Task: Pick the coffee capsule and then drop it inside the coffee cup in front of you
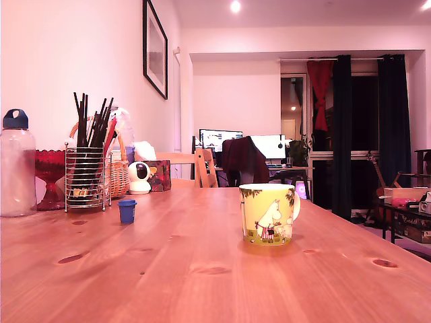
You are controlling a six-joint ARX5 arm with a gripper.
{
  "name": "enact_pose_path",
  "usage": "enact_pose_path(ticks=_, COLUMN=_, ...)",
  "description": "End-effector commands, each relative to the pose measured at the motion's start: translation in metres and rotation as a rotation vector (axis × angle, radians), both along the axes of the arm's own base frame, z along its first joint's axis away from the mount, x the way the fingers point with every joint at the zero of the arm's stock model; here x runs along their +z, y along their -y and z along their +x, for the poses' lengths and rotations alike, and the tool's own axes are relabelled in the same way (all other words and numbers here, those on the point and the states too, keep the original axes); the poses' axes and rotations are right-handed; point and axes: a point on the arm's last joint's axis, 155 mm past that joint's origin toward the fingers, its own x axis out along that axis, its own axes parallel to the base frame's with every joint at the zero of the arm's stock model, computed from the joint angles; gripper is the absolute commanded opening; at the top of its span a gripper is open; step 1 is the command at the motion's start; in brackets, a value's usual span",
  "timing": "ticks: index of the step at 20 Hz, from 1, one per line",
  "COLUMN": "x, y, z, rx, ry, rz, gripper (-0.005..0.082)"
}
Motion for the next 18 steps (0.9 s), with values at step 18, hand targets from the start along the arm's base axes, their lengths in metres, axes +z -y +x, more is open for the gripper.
enact_pose_path(ticks=18, x=0.028, y=0.026, z=0.019, rx=-0.119, ry=-0.029, rz=-0.181, gripper=-0.0019)
